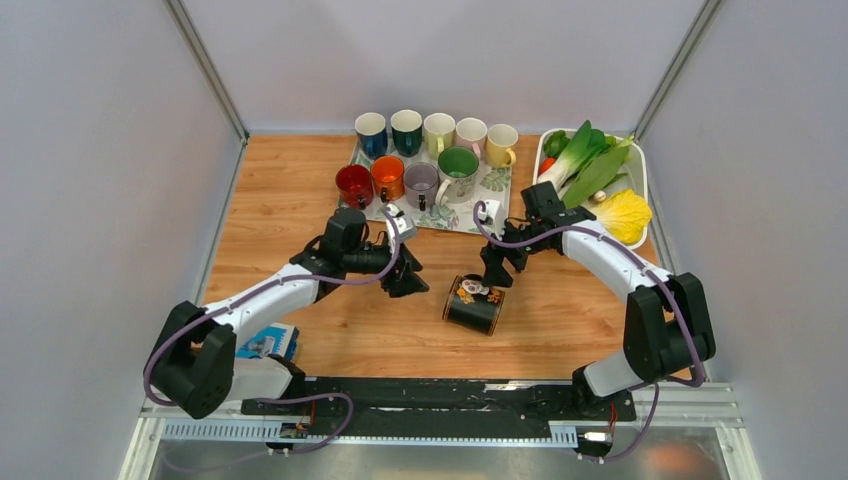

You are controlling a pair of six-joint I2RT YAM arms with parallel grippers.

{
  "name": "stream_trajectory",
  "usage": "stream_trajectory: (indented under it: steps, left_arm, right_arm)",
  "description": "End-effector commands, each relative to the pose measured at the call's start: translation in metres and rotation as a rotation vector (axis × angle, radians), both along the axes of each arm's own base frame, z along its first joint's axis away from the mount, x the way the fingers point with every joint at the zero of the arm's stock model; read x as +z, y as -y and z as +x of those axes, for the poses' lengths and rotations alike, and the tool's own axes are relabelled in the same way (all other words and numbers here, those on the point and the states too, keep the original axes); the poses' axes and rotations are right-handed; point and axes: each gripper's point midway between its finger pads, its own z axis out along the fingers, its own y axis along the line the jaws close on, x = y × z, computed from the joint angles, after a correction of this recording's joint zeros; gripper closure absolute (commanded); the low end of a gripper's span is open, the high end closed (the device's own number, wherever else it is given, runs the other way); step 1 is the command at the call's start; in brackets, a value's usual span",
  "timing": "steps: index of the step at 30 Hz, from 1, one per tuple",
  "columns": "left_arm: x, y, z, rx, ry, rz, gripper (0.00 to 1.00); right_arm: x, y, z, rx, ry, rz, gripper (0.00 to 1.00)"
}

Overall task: Turn the mug right side up
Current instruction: Turn over the cup at the center of the board.

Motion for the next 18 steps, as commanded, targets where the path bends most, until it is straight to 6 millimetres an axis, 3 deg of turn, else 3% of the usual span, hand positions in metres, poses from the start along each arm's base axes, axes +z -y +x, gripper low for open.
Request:
stream_trajectory:
  steps: [1,6,11,14,18]
  left_arm:
    - [-0.003,0.013,-0.041,-0.192,-0.354,-0.084,0.33]
    - [-0.016,0.029,-0.04,-0.288,-0.494,-0.118,0.32]
    - [-0.011,0.059,-0.032,-0.268,-0.496,-0.145,0.33]
    - [-0.012,0.084,-0.029,-0.25,-0.538,-0.153,0.38]
    - [-0.008,0.103,-0.019,-0.244,-0.566,-0.178,0.47]
  right_arm:
    - [0.008,-0.011,0.007,-0.022,-0.013,0.058,0.15]
    - [0.005,-0.012,0.009,-0.039,-0.036,0.058,0.15]
    - [0.001,-0.011,0.007,-0.041,-0.04,0.056,0.15]
    - [-0.001,-0.009,0.005,-0.047,-0.035,0.051,0.15]
    - [-0.002,-0.006,0.004,-0.064,-0.033,0.046,0.15]
